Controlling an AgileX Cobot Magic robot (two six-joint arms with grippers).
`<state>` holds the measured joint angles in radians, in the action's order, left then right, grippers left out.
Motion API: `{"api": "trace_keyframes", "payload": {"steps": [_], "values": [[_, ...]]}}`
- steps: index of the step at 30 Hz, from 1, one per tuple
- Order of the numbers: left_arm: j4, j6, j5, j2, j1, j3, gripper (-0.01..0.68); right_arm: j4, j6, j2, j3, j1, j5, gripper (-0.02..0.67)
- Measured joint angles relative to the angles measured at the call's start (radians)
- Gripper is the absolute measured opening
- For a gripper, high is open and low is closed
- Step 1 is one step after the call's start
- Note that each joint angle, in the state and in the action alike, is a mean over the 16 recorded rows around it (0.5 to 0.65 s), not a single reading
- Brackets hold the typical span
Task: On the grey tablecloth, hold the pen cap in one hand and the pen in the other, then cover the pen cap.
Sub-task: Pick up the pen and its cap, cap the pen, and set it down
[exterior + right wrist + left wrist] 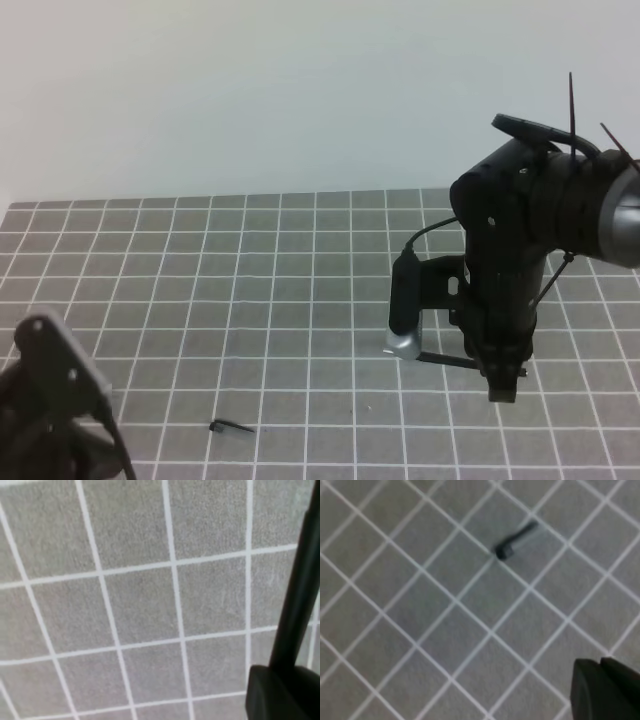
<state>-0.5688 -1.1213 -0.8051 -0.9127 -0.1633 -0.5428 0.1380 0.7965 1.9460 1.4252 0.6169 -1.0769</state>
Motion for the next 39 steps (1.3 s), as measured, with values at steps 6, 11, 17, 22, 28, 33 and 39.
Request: {"api": "trace_keyframes", "payload": {"steps": [6, 11, 17, 22, 28, 33, 39], "values": [[-0.019, -0.202, 0.034, -0.041, -0.001, -0.035, 0.039, -0.014, -0.028, 0.0, 0.0, 0.0, 0.0, 0.053], [-0.036, -0.398, 0.064, -0.058, -0.001, -0.058, 0.165, -0.034, -0.033, 0.0, 0.0, -0.001, 0.004, 0.053], [-0.095, -0.573, 0.127, -0.102, -0.002, -0.069, 0.369, -0.068, -0.042, 0.0, 0.0, -0.002, 0.008, 0.053], [-0.231, -0.618, 0.184, -0.149, -0.002, -0.07, 0.466, -0.097, -0.053, 0.0, 0.0, -0.002, 0.006, 0.053], [-0.396, -0.703, 0.218, -0.197, -0.002, -0.072, 0.409, -0.117, -0.073, 0.0, 0.0, -0.002, 0.0, 0.05], [-0.422, -0.754, 0.219, -0.241, -0.007, -0.072, 0.313, -0.115, -0.084, 0.0, 0.0, -0.002, -0.005, 0.05], [-0.232, -0.734, 0.209, -0.314, -0.04, -0.085, 0.261, -0.1, -0.091, 0.0, 0.0, -0.002, -0.015, 0.05]]}}
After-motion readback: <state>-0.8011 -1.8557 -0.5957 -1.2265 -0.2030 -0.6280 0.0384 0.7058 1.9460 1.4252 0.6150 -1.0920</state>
